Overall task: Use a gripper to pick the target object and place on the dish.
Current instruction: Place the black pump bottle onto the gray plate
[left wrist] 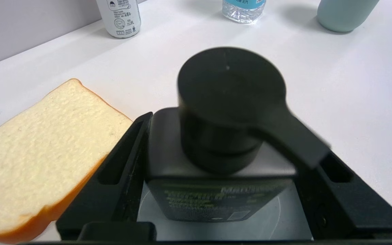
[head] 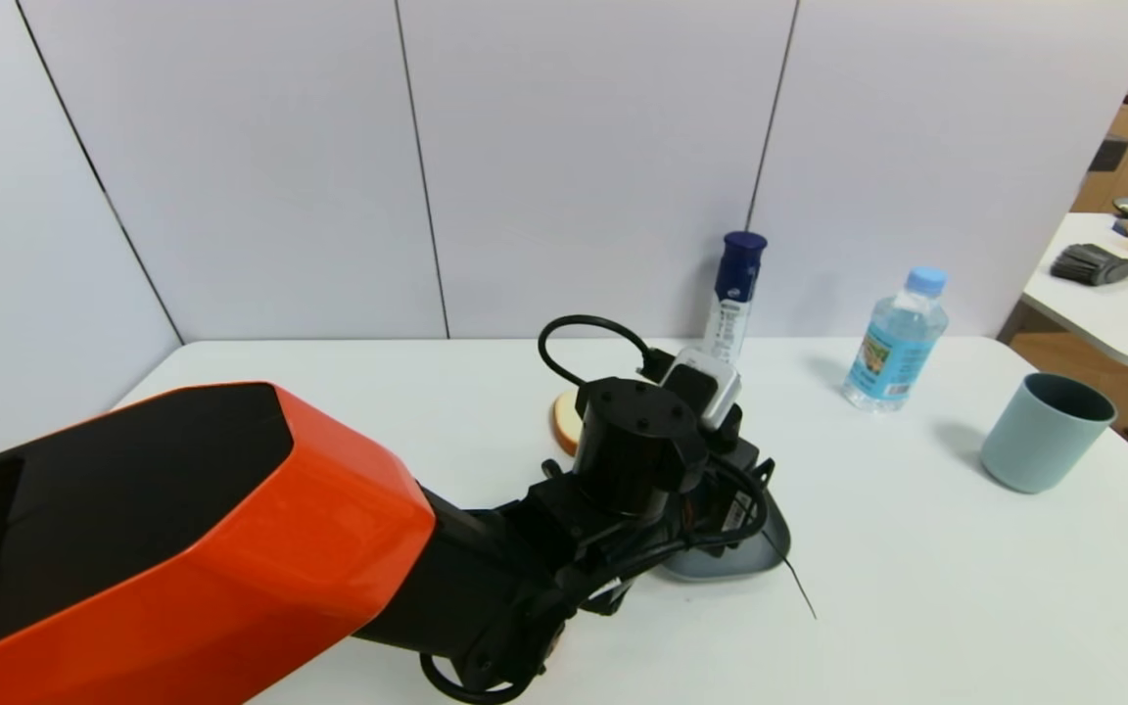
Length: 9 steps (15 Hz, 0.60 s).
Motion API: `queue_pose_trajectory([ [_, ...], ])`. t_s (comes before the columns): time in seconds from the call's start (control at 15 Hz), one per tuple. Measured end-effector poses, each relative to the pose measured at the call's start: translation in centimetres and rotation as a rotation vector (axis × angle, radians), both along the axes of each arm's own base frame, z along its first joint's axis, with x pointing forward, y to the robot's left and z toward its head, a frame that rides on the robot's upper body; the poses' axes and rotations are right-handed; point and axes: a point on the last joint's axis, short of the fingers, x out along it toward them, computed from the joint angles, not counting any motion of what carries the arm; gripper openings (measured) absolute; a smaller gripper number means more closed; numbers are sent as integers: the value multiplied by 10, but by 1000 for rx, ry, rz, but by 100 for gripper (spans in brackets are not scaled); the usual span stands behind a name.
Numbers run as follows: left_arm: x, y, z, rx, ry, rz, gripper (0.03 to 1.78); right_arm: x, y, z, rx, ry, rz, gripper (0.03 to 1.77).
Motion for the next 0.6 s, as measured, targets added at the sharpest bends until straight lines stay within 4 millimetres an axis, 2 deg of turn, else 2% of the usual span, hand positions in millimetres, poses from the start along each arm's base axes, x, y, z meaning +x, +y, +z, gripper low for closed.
queue_pose_trajectory([
  [0.33, -4, 5, 3, 7, 3, 0, 148, 0, 0, 0, 0, 0, 0, 171],
  [0.6, -23, 32, 10, 48, 23, -3, 157, 0, 0, 0, 0, 0, 0, 171],
])
